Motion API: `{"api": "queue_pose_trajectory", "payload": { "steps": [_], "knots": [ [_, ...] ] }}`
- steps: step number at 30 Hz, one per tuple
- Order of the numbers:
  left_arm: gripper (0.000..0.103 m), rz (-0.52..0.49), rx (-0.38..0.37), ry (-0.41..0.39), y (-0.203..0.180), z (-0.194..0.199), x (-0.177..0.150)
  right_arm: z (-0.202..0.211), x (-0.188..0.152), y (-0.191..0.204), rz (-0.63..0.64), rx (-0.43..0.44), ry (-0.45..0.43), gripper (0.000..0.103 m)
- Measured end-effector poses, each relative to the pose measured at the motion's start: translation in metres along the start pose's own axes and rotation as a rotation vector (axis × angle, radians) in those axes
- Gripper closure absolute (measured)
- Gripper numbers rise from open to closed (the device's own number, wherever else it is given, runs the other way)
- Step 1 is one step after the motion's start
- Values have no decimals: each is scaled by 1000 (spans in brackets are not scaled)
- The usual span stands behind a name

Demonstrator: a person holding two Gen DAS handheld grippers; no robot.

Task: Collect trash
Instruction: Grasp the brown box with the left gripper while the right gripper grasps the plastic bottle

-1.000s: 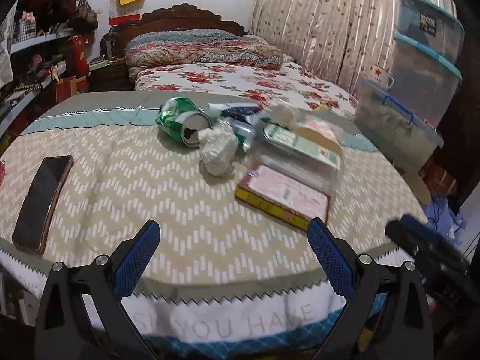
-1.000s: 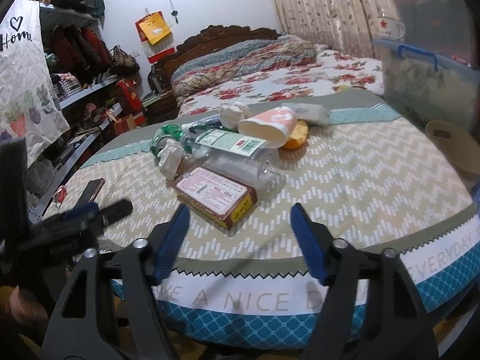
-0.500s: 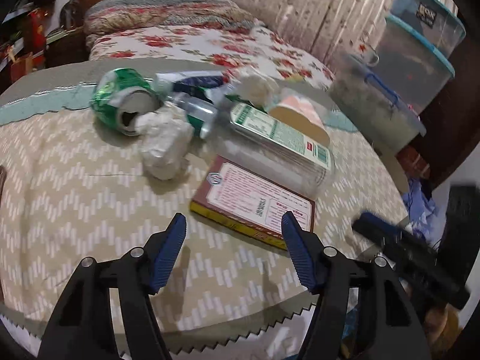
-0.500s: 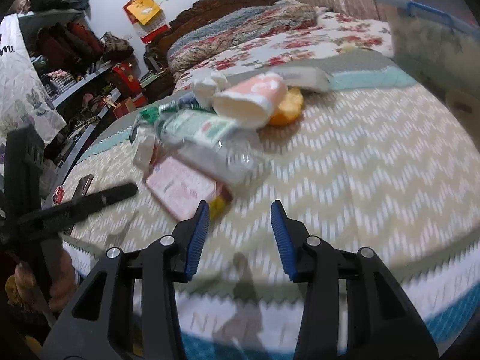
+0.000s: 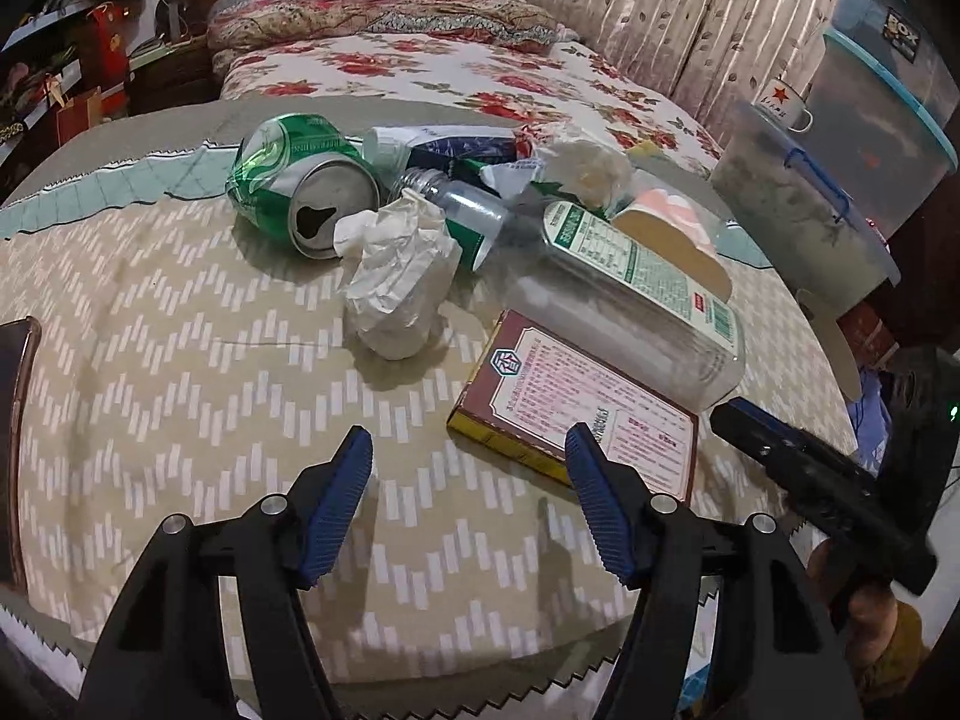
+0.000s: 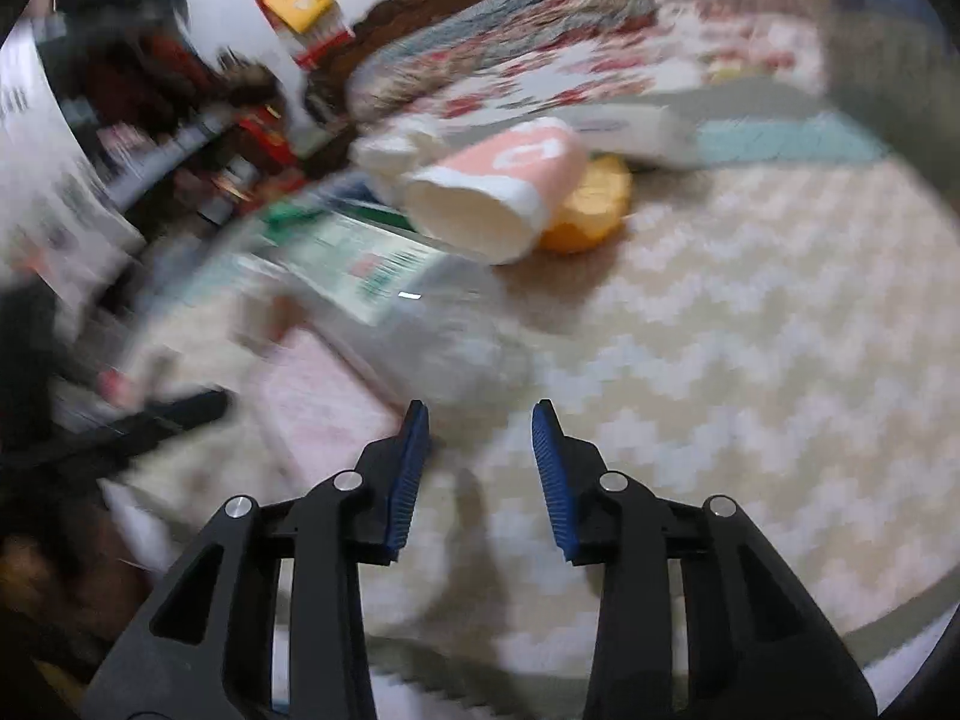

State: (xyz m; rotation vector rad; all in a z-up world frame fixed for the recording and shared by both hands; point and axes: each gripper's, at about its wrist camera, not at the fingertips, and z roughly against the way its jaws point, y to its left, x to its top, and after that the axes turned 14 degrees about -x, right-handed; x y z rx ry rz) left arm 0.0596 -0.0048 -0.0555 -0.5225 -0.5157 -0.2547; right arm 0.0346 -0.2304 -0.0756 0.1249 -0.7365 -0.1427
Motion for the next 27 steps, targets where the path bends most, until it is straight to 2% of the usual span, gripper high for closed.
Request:
{"api": "queue_pose_trajectory", "payload": {
  "steps": [1,4,5,6,8,10,12,13,14,15,17,19,21,22,23,24,26,27],
  "knots": [
    [39,1,0,3,0,-1,0,-1,0,4,28,-37,-11,65],
    [37,7,-7,15,3,-5,0,-7,-2,22,99,-43,14,66],
    [33,9,-6,20,3,-6,0,-4,-5,34,141,4,25,66],
    [31,10,-2,21,2,-8,2,-2,-9,45,155,112,60,66],
    [24,10,9,11,2,-6,5,6,-17,60,180,233,87,66],
    [20,-2,17,-3,-3,-7,7,14,-15,56,186,188,35,65],
    [15,-20,34,-5,-8,-9,7,20,-6,36,121,127,-14,65],
    [13,-30,44,-1,-11,-11,7,21,-3,31,97,112,-29,58],
    [13,-48,57,14,-16,-18,8,24,1,22,68,91,-54,41],
    [13,-62,66,28,-19,-23,8,27,5,17,51,75,-82,35],
    [13,-92,96,57,-27,-33,7,27,15,14,64,67,-117,32],
    [13,-110,106,69,-29,-38,2,17,25,16,105,66,-115,32],
    [19,-115,117,87,-27,-42,-2,7,34,25,160,83,-105,32],
    [28,-111,110,94,-25,-42,-4,4,37,26,186,88,-105,32],
    [32,-107,89,91,-21,-39,-6,-3,39,33,224,81,-109,31],
    [34,-107,83,87,-20,-36,-8,-7,39,39,250,59,-113,33],
    [39,-120,77,86,-16,-29,-11,-13,35,46,272,61,-95,77],
    [40,-127,70,87,-13,-24,-14,-10,31,44,267,95,-76,80]
  ]
}}
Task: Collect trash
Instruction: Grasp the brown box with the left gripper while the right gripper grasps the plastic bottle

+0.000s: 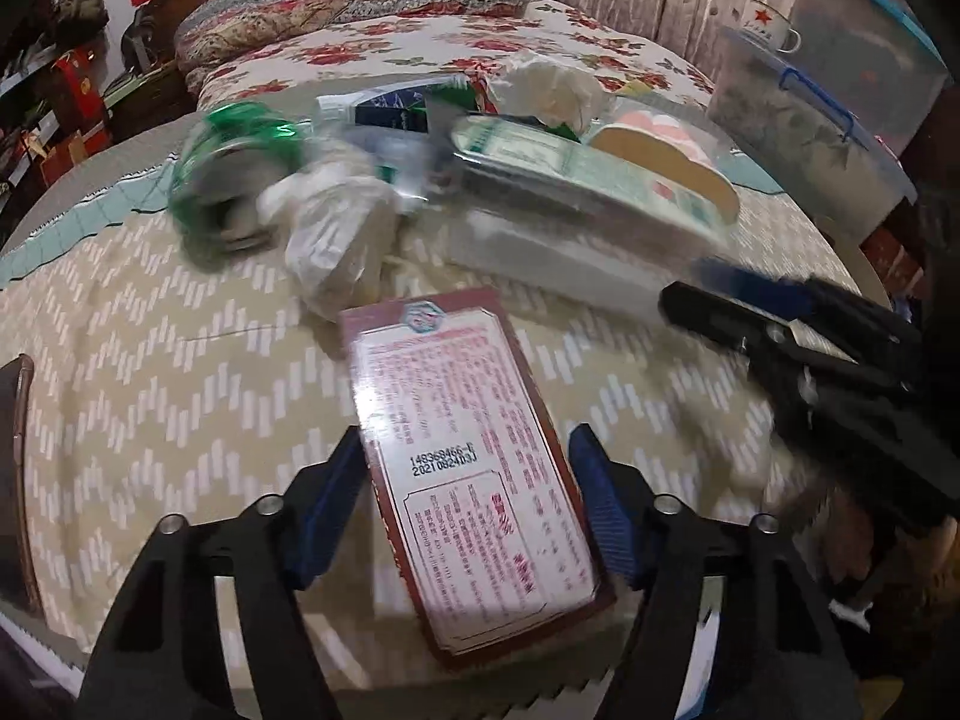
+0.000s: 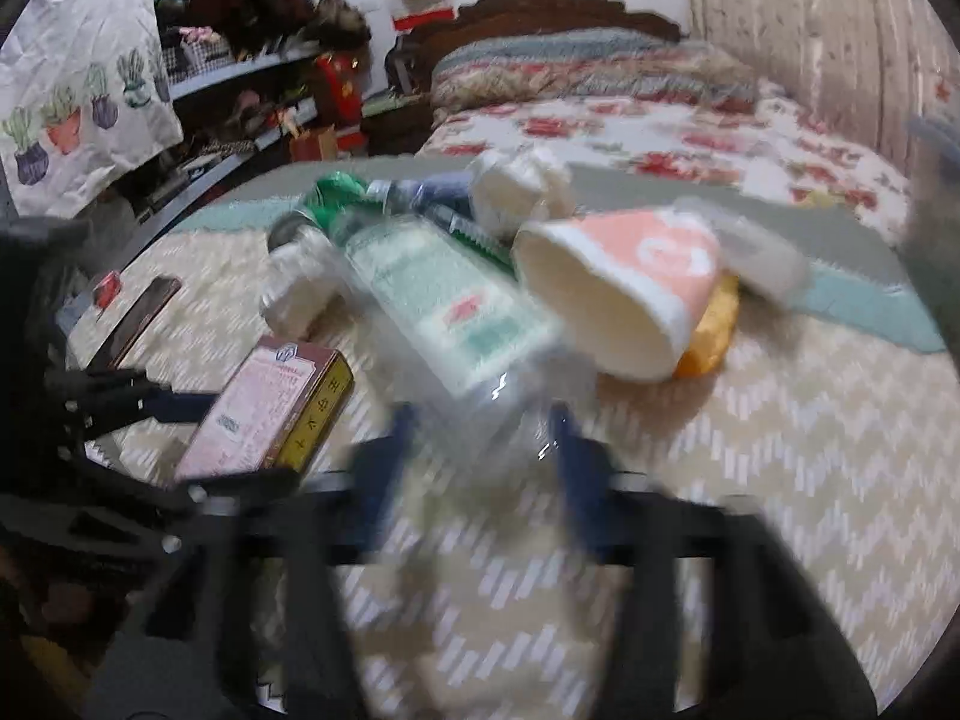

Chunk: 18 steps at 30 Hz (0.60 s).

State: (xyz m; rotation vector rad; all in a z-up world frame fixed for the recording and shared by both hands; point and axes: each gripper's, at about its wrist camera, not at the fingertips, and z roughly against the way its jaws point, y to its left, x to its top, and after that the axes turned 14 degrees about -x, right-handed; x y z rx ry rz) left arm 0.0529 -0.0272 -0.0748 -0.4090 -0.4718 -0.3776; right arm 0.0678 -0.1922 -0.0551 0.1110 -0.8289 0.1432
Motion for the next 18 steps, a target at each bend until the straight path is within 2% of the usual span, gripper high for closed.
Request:
{"api": "queue_pose_trajectory", "payload": {
  "steps": [3,6,7,8,10,12,18],
  "knots": [
    [41,-21,-44,-9,6,14,-8,21,-19,-1,10,55,-3,80],
    [41,-27,-71,-10,11,22,-13,38,-34,-2,57,50,-8,77],
    [41,-18,-92,-17,14,24,-12,40,-35,-2,66,46,-10,69],
    [41,-10,-94,-21,15,25,-12,41,-31,-4,70,41,-20,47],
    [41,-4,-96,-29,17,28,-11,42,-21,-6,62,45,-54,20],
    [41,-5,-102,-37,17,32,-11,38,-6,-5,81,64,-92,20],
    [41,-2,-156,-72,24,58,-20,-6,35,14,188,47,-63,20]
  ]
}}
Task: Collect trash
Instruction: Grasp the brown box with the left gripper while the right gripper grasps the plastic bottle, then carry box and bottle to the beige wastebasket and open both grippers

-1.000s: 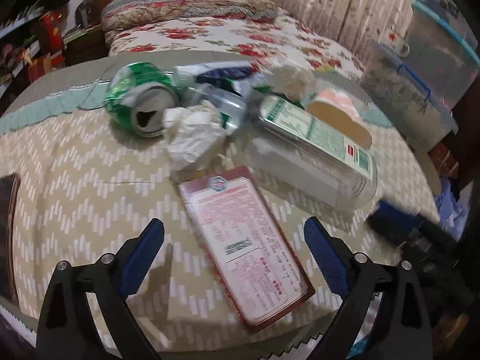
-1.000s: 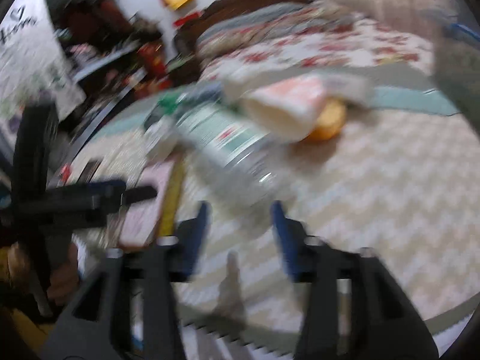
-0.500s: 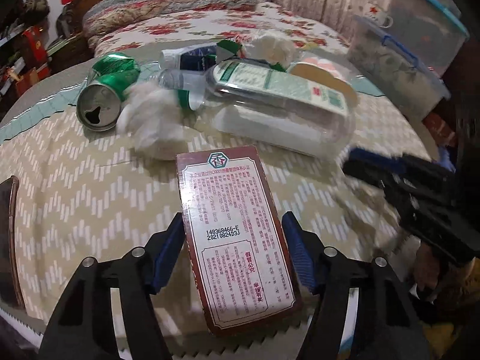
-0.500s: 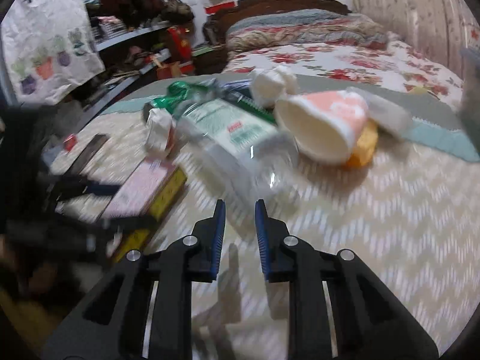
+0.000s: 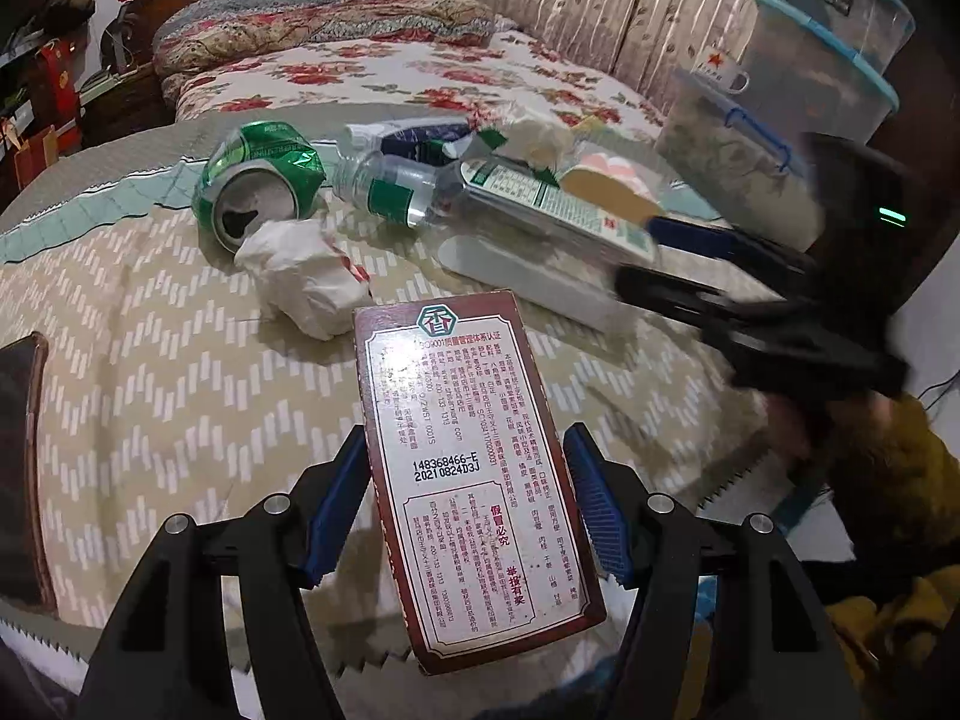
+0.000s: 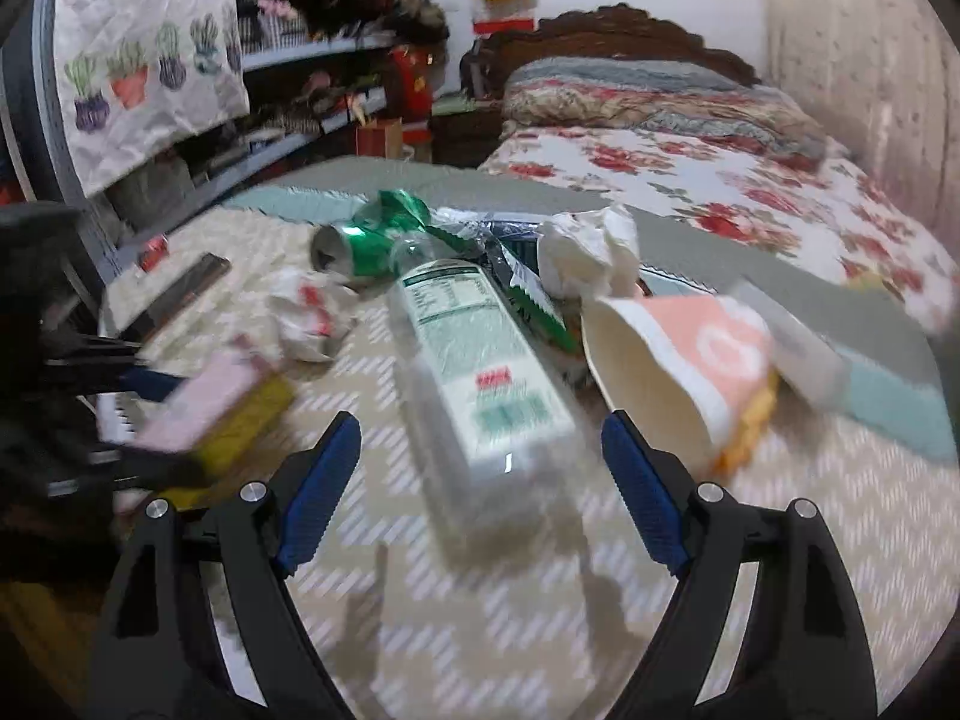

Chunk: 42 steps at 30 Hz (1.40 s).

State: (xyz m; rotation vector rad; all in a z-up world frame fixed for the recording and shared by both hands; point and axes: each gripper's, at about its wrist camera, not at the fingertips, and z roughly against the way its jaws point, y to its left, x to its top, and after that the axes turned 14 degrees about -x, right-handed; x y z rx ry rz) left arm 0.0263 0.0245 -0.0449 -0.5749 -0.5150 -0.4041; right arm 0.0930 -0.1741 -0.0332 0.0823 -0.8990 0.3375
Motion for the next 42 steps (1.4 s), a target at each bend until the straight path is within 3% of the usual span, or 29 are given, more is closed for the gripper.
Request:
{"api": "queue_pose_trajectory", "payload": {
  "steps": [3,7,9,13,15,17,22,24,29,33,36,42],
  "knots": [
    [41,11,-9,-20,2,9,-1,-16,1,5,30,7,40,35],
    [41,2,-23,-15,0,6,0,14,-21,-1,-20,85,44,37],
    [41,-16,-39,3,-5,-2,3,42,-47,-7,-23,78,40,37],
    [41,-60,-82,58,-20,-30,9,76,-88,-21,-32,6,81,34],
    [41,-82,-96,78,-28,-42,10,84,-100,-28,-50,-32,108,25],
    [41,-102,-104,92,-37,-51,10,85,-104,-31,-61,-50,100,15],
    [41,-128,-78,105,-47,-60,11,69,-98,-26,-62,-37,77,13],
    [41,-119,-64,109,-45,-58,9,54,-97,-25,-80,-29,110,35],
    [42,-155,-75,127,-58,-58,11,66,-105,-31,-157,59,92,39],
    [42,-261,-134,177,-96,-81,27,96,-128,-63,-293,60,49,39],
    [42,-345,-207,223,-136,-111,48,122,-150,-100,-446,-7,5,39],
    [41,-528,-360,328,-237,-198,93,171,-210,-204,-928,-199,-76,39]
  ]
}}
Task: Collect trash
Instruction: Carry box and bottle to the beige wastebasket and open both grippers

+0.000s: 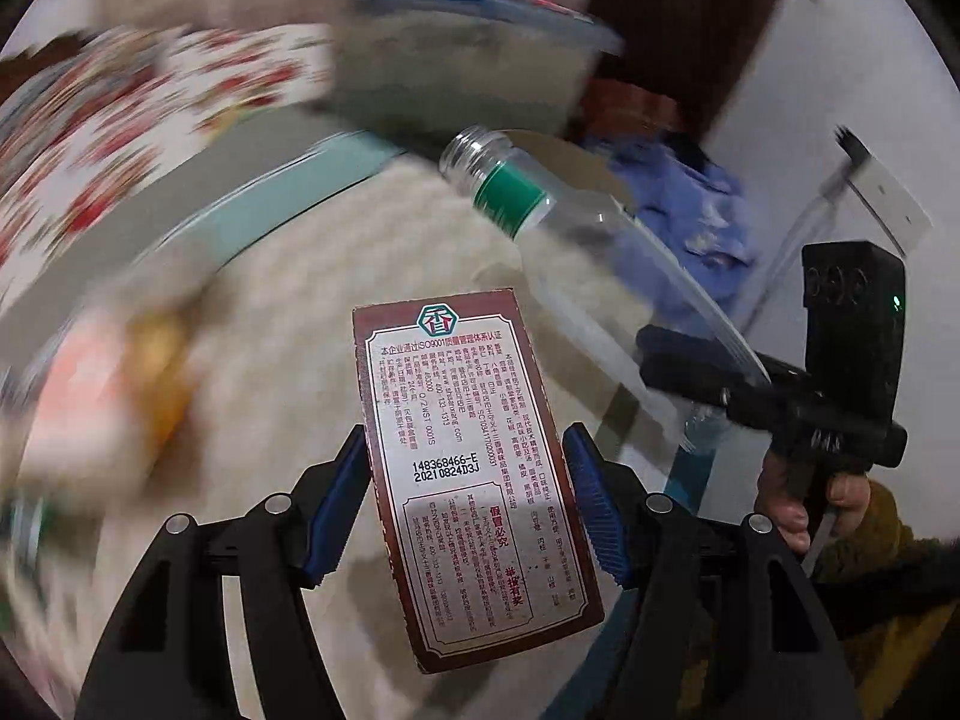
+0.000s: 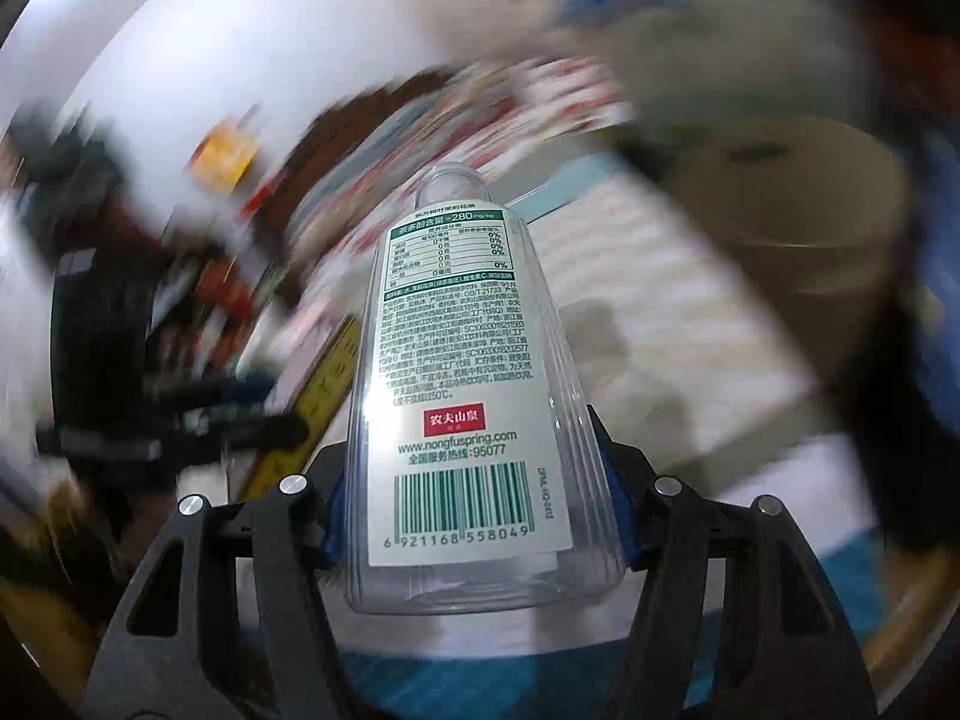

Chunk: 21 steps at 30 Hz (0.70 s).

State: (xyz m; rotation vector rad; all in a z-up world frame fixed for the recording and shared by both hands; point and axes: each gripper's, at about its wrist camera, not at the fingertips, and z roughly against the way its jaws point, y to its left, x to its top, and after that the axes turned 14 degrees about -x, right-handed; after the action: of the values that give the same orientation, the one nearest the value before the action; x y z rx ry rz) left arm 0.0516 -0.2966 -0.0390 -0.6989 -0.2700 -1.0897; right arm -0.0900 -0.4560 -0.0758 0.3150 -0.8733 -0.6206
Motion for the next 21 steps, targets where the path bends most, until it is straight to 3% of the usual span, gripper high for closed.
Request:
{"api": "queue_pose_trajectory", "payload": {
  "steps": [2,5,8,11,12,14,16,21],
  "knots": [
    [41,-42,-47,40,-7,-38,44,2,15,-32,-135,-46,-16,38],
    [41,-24,-119,99,-8,-91,99,-2,34,-72,-301,-94,-17,38],
    [41,36,-163,138,1,-137,147,-11,48,-90,-341,-155,-26,38],
    [40,95,-161,155,9,-171,183,-23,63,-97,-355,-183,-14,37],
    [40,109,-154,155,12,-176,189,-29,67,-96,-354,-203,-11,37],
    [26,158,-118,156,22,-193,204,-38,77,-102,-351,-221,-9,34],
    [26,190,-103,144,28,-195,209,-44,85,-106,-347,-236,-29,28],
    [26,219,-150,74,31,-160,198,-36,86,-97,-320,-267,-112,27]
  ]
}}
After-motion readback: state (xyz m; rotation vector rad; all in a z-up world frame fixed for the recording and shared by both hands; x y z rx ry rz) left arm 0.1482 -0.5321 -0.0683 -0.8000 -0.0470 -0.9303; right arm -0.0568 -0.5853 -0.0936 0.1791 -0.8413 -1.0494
